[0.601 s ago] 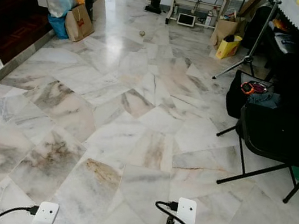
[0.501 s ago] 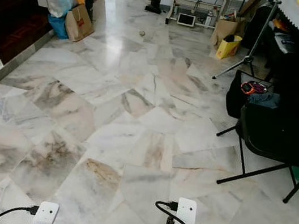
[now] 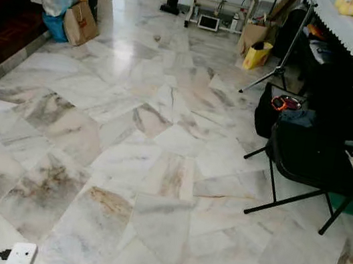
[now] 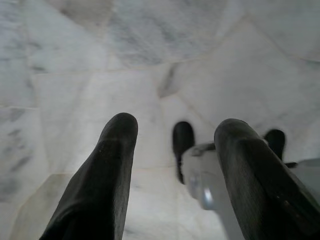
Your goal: Hang keys on a hook
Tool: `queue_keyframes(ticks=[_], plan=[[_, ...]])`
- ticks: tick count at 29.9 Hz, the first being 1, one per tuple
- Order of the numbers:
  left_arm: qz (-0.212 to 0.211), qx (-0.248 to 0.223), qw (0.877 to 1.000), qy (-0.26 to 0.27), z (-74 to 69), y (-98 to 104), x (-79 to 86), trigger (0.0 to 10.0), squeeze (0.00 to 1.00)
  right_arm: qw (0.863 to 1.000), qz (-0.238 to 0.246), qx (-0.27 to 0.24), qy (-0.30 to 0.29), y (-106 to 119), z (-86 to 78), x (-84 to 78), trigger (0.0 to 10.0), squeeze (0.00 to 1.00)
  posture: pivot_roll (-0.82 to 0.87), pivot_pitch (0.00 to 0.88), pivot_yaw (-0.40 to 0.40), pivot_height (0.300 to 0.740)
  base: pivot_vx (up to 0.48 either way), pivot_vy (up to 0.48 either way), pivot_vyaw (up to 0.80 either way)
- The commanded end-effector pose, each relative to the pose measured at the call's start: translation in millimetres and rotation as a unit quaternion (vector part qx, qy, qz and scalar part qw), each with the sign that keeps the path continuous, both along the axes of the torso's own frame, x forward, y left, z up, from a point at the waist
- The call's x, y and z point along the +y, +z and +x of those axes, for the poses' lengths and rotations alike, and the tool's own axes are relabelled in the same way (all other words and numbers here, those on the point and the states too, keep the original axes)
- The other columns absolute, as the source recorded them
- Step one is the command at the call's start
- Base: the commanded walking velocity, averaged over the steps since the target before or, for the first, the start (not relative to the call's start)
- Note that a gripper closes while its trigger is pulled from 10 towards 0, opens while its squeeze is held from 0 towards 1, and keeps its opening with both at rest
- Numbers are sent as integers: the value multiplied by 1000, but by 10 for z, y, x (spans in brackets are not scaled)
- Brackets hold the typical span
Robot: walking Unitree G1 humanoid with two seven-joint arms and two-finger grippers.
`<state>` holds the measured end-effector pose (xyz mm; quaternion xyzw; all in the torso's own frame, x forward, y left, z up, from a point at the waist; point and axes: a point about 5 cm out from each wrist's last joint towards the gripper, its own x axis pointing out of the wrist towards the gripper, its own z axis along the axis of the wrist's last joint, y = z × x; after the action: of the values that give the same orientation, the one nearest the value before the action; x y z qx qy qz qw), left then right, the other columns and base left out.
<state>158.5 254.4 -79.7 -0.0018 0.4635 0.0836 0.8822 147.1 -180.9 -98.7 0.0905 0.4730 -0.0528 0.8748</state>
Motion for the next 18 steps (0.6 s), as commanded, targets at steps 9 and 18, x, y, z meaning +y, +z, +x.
queue_keyframes(ticks=[9,18], plan=[[-15,-21,1000,-11,43,21,-25,10000,0,999,11,-25,-25,13,9,26,10000,0,4,0,-60,740,0,0,0],[-18,-1,1000,-20,-80,-27,-17,10000,0,999,14,-16,-27,4,2,33,10000,0,5,0,-60,740,0,0,-304]])
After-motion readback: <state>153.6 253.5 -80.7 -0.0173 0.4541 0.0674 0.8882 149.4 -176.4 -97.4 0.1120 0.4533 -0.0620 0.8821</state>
